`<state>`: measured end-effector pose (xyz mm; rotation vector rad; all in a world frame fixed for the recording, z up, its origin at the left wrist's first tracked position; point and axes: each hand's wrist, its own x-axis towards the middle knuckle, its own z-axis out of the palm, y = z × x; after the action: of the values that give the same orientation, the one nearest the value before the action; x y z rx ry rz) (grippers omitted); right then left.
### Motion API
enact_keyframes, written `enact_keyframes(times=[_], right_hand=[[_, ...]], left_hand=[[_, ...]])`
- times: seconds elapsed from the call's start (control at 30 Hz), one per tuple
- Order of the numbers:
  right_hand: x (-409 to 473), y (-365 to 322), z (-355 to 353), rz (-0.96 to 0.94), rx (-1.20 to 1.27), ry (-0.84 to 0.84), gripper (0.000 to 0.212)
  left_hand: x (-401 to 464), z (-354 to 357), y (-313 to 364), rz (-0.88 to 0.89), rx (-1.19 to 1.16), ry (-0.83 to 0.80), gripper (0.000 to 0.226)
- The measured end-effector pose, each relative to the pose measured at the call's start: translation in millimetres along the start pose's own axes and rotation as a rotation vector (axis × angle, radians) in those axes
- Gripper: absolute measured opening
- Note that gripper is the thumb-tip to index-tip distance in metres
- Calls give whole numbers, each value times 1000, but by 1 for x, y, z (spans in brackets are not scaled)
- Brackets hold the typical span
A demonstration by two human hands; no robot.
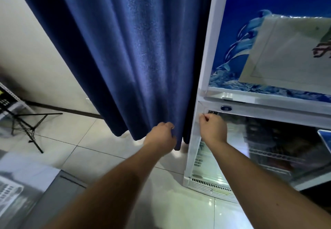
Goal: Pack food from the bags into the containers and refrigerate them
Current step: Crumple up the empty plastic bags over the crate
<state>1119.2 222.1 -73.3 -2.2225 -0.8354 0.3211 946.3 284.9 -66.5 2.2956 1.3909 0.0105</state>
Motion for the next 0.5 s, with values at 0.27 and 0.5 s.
enact_keyframes(times=[0.27, 0.5], right_hand=[[-40, -26, 57, -31, 89, -292, 28], [-114, -121, 133, -283, 71, -719, 33]], left_hand=[[-27, -20, -38, -119, -21, 90, 42], [-110, -66, -148, -401, -46, 245, 48]])
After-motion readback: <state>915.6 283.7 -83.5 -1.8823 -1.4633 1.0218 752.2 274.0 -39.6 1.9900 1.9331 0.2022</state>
